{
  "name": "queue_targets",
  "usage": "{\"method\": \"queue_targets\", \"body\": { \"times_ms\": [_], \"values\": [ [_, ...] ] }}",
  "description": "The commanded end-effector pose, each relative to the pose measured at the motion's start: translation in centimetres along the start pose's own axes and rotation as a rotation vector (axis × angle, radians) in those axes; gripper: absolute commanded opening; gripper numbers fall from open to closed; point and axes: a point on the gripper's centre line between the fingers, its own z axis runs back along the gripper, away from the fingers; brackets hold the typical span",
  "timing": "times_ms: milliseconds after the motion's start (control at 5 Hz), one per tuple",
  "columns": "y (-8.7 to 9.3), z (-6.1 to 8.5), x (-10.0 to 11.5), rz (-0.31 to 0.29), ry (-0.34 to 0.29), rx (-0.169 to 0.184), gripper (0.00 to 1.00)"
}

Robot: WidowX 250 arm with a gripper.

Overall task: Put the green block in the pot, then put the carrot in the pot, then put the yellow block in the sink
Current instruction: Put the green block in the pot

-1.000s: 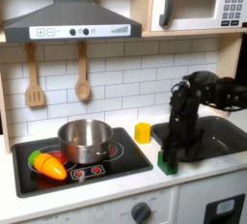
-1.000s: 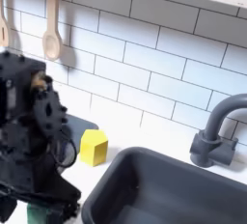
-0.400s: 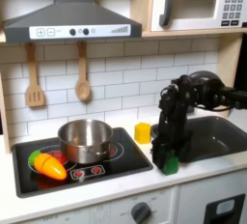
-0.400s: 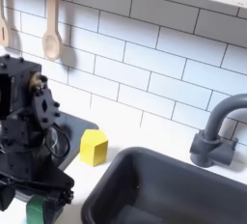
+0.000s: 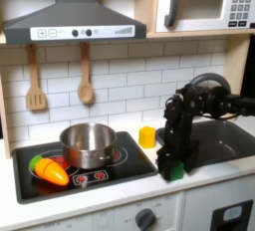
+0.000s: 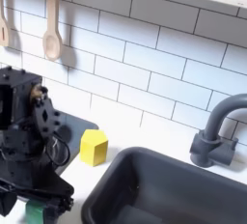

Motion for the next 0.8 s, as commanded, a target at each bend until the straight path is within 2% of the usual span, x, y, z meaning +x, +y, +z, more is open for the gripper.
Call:
{"method": "queue_targets", "body": {
  "times_ms": [0,400,600],
  "values": [
    [-0.4,-1.6,-0.4,-0.031,0.019,-0.039,1.0],
    [0.9,-1.8,2.1,0.005,-0.017,-0.029,1.0],
    [1.0,-1.8,2.7,0.001,-0.022,-0.038,1.0]
  ]
}}
